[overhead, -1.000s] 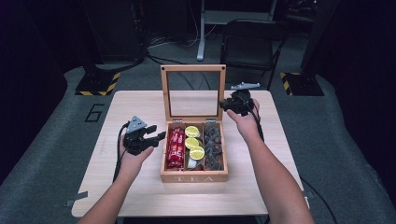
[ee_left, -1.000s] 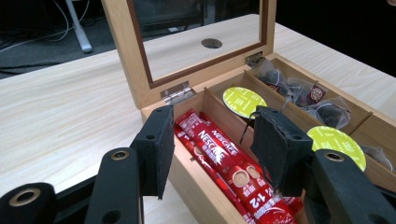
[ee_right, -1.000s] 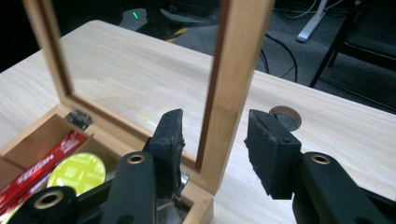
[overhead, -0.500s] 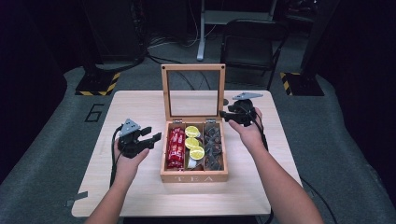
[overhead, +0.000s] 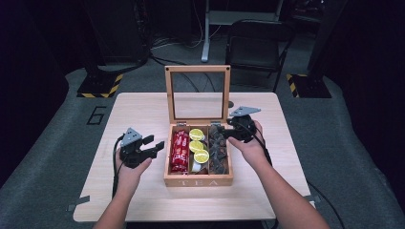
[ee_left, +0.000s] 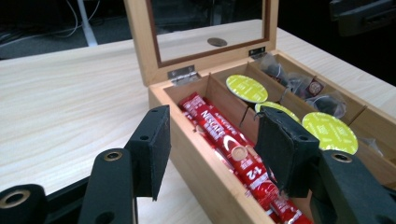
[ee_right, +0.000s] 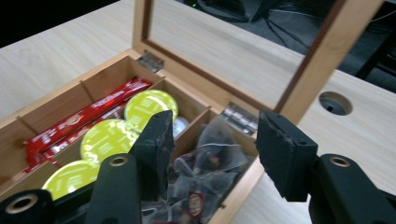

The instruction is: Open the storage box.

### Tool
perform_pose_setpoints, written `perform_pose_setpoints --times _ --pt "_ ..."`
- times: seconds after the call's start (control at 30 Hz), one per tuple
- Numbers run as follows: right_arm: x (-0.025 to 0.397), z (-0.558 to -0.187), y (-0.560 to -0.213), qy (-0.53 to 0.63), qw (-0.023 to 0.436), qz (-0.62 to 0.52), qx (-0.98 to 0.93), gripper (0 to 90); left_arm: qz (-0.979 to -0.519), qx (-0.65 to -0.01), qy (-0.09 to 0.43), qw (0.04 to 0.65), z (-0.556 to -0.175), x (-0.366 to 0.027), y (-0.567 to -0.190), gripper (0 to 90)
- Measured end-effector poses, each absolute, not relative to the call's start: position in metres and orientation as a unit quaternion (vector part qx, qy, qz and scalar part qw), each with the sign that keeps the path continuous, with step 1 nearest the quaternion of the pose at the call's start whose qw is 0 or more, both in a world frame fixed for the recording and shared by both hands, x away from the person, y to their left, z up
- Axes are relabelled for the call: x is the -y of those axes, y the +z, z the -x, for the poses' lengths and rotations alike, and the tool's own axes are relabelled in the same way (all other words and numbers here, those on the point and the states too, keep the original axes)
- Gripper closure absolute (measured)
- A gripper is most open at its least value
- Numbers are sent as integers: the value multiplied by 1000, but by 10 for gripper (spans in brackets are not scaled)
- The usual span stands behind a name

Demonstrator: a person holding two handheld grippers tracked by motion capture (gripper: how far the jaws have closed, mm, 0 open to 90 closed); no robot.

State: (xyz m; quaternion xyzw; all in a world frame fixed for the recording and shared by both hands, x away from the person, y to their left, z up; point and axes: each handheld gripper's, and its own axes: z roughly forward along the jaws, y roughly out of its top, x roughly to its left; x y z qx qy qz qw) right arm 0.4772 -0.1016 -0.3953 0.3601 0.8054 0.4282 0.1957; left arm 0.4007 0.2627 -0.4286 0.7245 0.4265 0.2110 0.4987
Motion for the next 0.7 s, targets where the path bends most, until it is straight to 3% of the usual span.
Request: perform_pose_setpoints --times 0.7 --pt "74 -442 -419 427 177 -325 -825 439 -718 -435 222 495 -389 -282 -433 443"
